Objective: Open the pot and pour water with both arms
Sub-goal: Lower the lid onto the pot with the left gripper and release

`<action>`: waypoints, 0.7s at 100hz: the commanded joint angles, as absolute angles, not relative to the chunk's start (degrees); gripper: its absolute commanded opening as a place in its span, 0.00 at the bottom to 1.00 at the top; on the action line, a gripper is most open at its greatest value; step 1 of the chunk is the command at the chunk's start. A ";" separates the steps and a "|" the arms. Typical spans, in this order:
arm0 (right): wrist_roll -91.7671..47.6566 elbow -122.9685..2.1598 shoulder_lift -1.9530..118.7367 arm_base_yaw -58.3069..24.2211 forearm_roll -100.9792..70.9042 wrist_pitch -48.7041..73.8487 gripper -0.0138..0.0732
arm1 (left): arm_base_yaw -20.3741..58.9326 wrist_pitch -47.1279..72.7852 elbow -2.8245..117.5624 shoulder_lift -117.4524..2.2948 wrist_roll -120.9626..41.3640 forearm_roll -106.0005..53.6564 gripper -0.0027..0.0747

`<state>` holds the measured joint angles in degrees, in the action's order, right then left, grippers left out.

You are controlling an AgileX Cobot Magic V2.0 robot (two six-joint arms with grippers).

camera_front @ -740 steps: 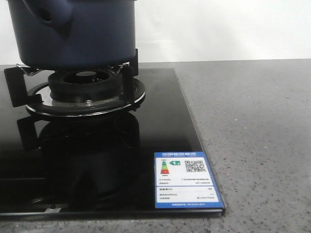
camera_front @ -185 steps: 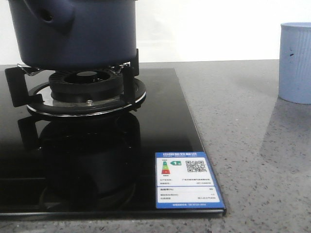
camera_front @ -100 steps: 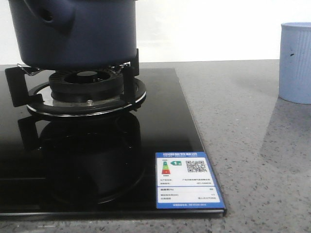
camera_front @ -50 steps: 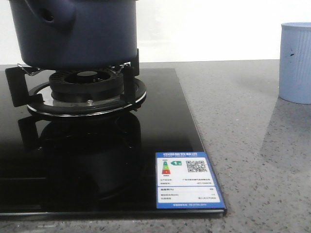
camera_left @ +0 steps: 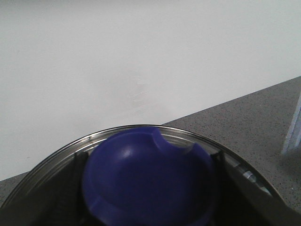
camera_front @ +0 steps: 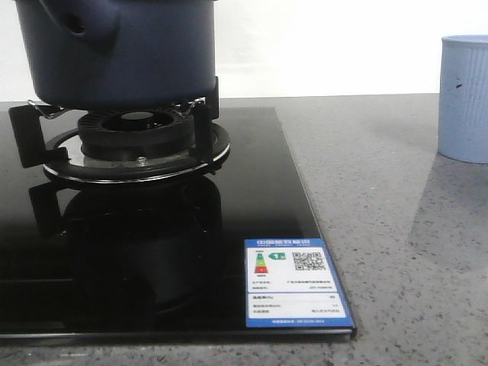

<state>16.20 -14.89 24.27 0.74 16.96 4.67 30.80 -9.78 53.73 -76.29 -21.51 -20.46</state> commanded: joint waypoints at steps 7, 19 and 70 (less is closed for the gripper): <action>16.07 -16.52 24.17 0.95 17.23 0.94 0.80 | 31.13 -13.72 55.82 -74.64 -21.25 -20.17 0.54; 16.07 -16.52 24.17 0.95 17.23 0.94 0.80 | 31.13 -13.72 55.82 -73.92 -21.25 -20.17 0.54; 16.07 -16.52 24.17 0.95 17.23 0.94 0.80 | 31.13 -11.66 55.70 -73.50 -21.25 -20.17 0.54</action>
